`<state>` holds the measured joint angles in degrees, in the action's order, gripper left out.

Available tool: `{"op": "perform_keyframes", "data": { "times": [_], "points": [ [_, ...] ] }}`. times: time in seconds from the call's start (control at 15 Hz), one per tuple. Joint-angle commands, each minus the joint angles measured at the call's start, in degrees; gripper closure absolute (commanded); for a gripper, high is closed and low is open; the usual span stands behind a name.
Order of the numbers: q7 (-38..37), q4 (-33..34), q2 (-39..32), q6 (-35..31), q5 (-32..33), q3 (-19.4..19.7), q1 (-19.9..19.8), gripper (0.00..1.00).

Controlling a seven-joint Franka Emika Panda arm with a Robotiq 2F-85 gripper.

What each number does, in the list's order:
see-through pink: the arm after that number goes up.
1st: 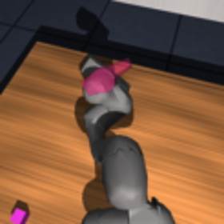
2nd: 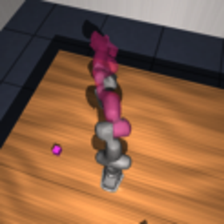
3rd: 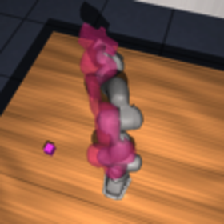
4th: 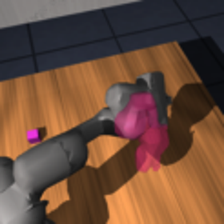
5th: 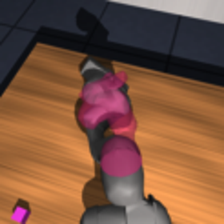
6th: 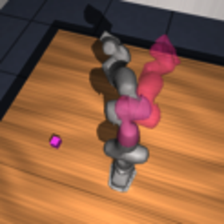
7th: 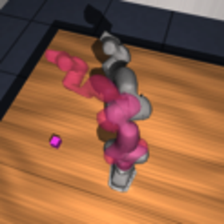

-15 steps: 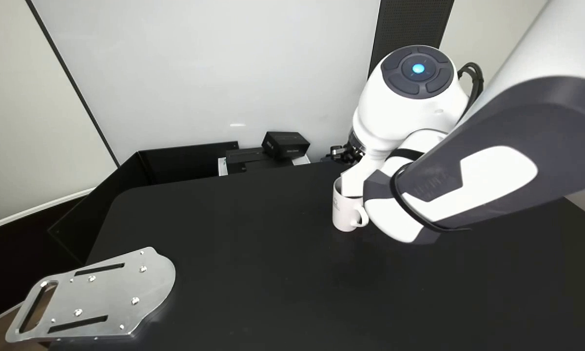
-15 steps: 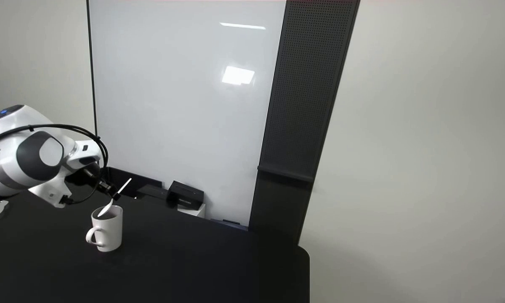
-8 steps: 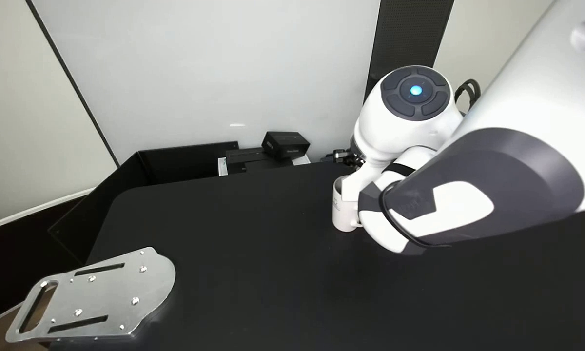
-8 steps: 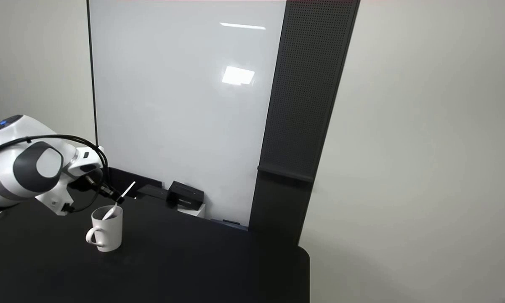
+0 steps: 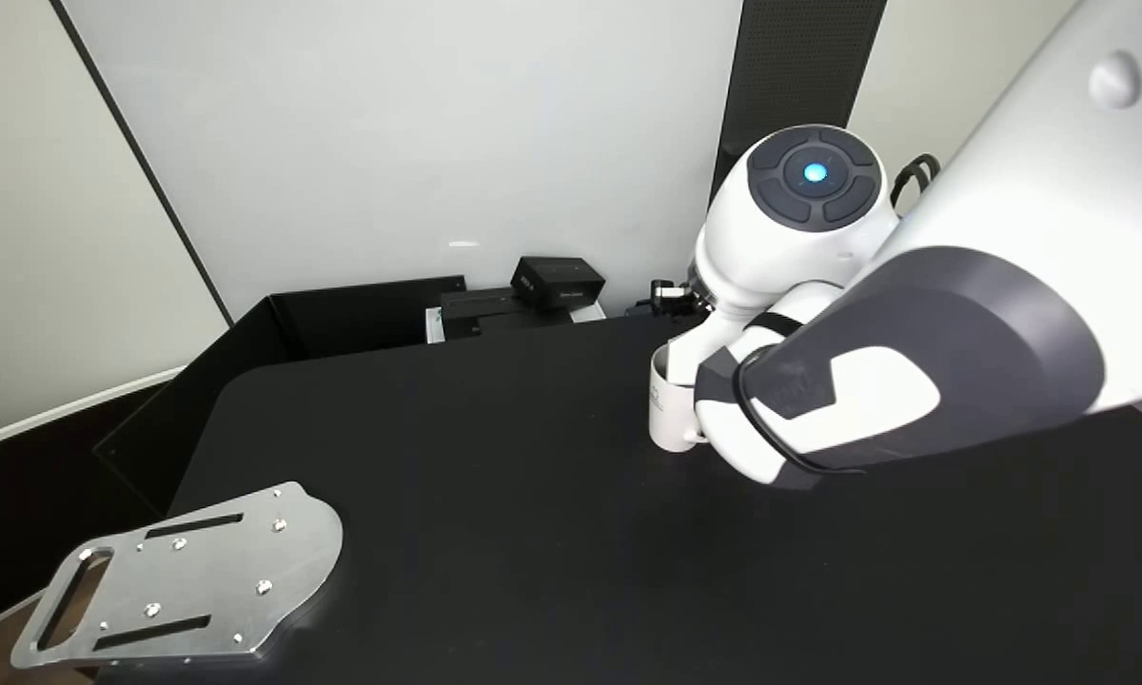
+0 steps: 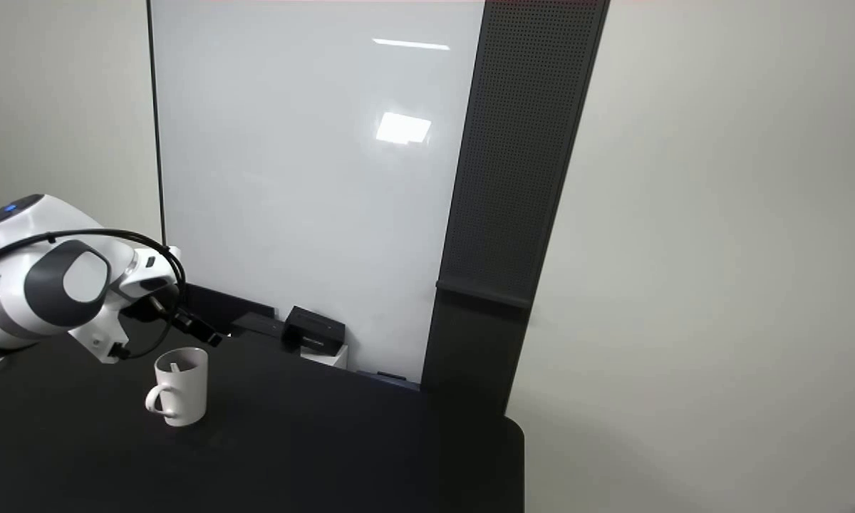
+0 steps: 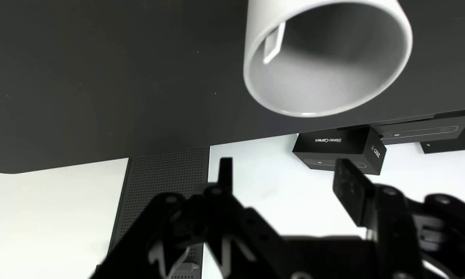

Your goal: Put the spoon in the mug, put it back on the table, then put it in the mug again

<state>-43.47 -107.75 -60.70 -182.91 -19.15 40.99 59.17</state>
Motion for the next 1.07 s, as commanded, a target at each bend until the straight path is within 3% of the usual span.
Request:
{"op": "perform_keyframes", "data": {
  "times": [0.0, 0.2, 0.4, 0.73, 1.0],
  "points": [
    [1.59, -0.05, 1.93, 1.43, -0.77, -0.03, -0.96, 0.02],
    [2.79, -1.65, 4.23, 2.53, -0.22, 0.46, -1.19, 0.0],
    [8.09, -3.71, 10.45, 7.94, 3.02, -2.29, -4.14, 0.0],
    [17.15, -6.12, 20.7, 20.48, 9.55, -8.35, -10.34, 0.0],
    [18.39, -6.56, 25.68, 33.19, 19.48, -12.42, -14.39, 0.0]
  ]
}}
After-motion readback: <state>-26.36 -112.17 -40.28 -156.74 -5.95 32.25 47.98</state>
